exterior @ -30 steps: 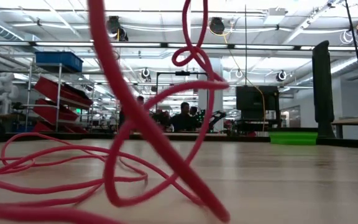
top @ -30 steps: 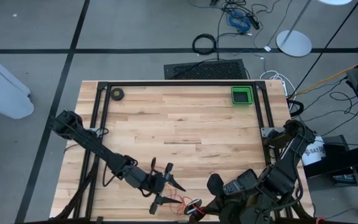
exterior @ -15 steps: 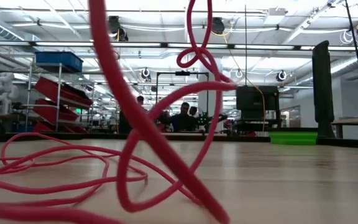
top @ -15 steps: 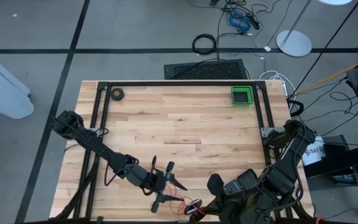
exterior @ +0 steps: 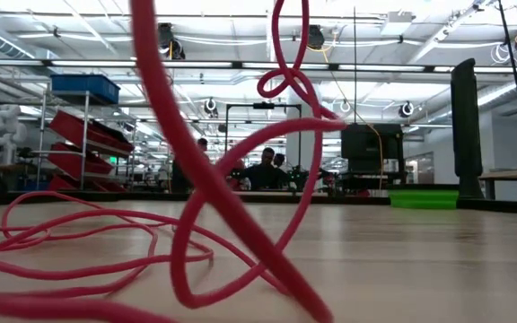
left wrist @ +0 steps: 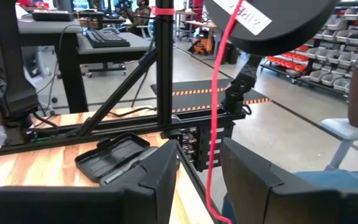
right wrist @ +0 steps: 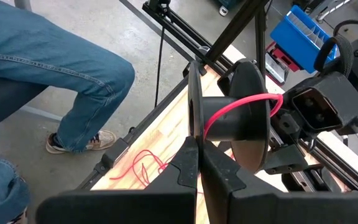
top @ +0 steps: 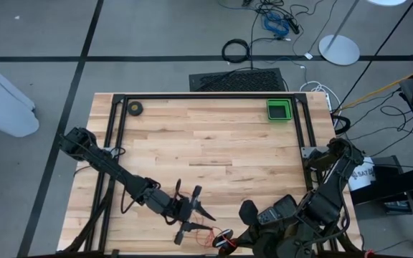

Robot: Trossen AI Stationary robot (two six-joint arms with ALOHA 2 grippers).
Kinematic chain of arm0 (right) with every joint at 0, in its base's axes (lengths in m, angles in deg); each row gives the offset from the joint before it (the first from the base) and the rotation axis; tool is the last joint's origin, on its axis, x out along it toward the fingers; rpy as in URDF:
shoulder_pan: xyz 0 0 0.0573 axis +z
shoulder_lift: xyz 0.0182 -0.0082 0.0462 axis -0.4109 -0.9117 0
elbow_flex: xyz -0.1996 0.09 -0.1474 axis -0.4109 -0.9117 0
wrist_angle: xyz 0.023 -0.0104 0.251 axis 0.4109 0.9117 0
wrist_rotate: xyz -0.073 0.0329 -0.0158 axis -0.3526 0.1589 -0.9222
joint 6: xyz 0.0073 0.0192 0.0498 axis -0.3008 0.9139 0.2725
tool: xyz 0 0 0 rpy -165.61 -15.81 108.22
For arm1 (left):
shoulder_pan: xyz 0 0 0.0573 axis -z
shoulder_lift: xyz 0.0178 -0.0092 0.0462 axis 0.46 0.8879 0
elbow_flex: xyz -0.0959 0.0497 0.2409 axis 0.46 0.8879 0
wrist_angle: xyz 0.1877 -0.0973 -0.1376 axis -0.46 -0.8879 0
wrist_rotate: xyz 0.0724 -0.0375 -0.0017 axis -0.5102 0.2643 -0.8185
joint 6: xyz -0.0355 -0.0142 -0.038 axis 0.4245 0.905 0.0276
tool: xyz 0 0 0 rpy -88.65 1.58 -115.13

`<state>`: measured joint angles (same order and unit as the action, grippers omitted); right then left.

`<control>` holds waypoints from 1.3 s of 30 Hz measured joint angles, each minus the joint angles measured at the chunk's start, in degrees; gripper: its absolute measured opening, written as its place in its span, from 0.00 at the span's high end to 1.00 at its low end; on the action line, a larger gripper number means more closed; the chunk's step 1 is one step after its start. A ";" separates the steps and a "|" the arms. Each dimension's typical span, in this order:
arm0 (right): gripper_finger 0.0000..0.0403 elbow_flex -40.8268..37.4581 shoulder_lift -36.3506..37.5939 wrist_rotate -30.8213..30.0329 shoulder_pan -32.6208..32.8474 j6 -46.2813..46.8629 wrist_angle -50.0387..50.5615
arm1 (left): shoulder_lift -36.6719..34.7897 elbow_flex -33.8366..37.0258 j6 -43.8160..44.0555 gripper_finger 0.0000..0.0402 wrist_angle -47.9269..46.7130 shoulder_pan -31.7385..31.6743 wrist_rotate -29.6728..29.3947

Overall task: Coil cords
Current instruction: Uncoil the red wire on the black spool

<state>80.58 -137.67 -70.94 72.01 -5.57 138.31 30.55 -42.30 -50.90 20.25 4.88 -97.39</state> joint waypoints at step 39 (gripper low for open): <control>1.00 0.00 -0.02 -0.02 -0.02 -0.17 0.00 | 0.35 0.00 1.40 0.99 0.16 -1.40 -0.48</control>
<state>80.58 -137.70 -70.96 71.99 -5.74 138.31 30.90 -42.30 -49.50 20.41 3.49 -97.87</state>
